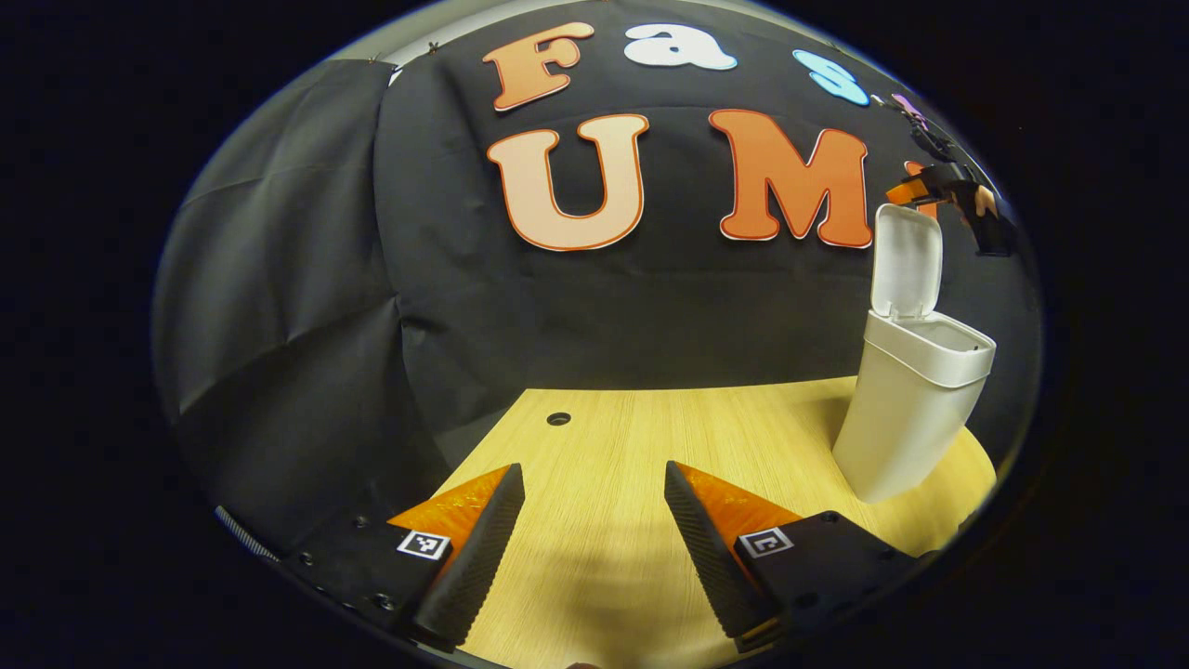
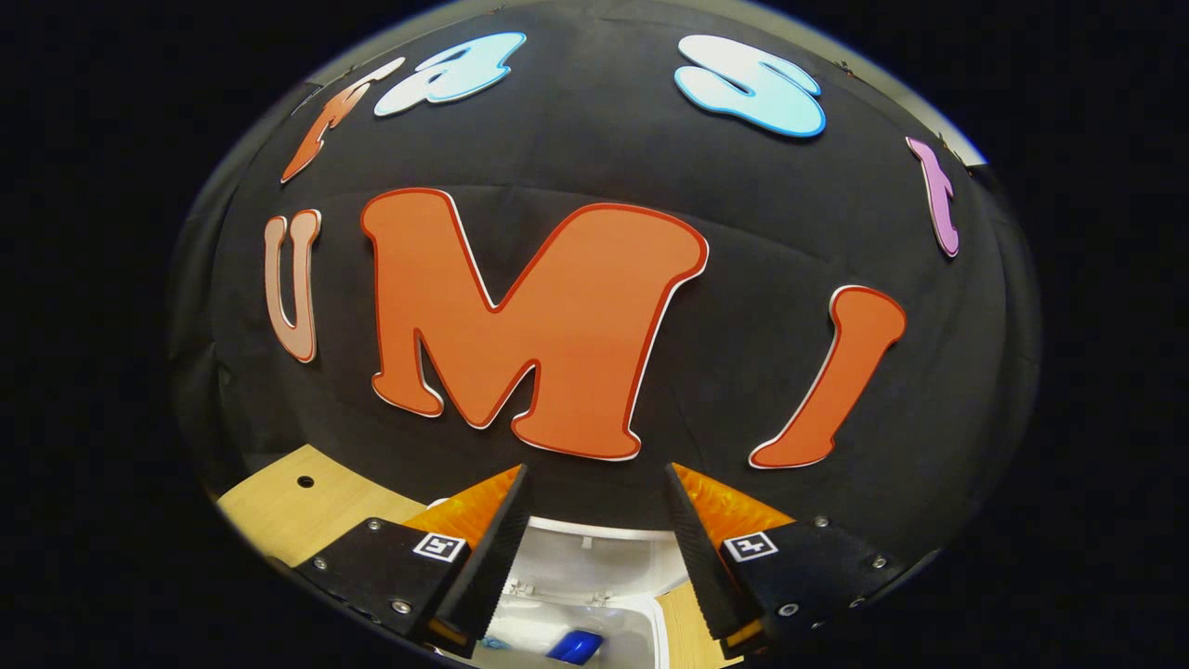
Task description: Press the lid of the desktop garbage bin to open it, pick up the crumpled paper on the desktop and throw it into the bin, then pick up the pop can on the desktop and drop it into the bin, and finally close the garbage bin lid.
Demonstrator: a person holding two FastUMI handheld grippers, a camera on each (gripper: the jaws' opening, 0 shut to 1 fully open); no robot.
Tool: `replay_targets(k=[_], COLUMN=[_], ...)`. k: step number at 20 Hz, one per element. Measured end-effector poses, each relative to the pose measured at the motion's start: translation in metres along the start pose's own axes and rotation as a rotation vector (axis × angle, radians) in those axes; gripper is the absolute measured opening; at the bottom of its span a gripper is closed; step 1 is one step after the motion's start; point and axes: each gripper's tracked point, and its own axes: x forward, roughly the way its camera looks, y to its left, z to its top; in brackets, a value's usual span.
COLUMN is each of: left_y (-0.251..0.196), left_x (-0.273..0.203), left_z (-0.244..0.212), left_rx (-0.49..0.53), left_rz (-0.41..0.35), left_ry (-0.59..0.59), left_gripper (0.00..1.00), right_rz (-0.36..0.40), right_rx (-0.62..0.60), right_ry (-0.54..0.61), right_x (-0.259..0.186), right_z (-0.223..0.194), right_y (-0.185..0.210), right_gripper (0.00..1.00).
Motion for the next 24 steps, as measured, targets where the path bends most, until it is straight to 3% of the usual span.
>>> replay_targets(k=[9, 24], left_y=[-0.027, -0.044], left_x=[0.007, 0.007], left_z=[-0.007, -0.016], left_rx=[0.020, 0.058], left_rz=[-0.076, -0.132], left_ry=[0.024, 0.051], left_gripper=[0.97, 0.97], right_rz=[0.045, 0.067], right_rx=[0.023, 0.038], right_ry=[0.025, 0.195], right_x=[-0.045, -0.088], right_z=[-0.024, -0.118], right_y=[0.008, 0.023], right_gripper=[0.86, 0.86])
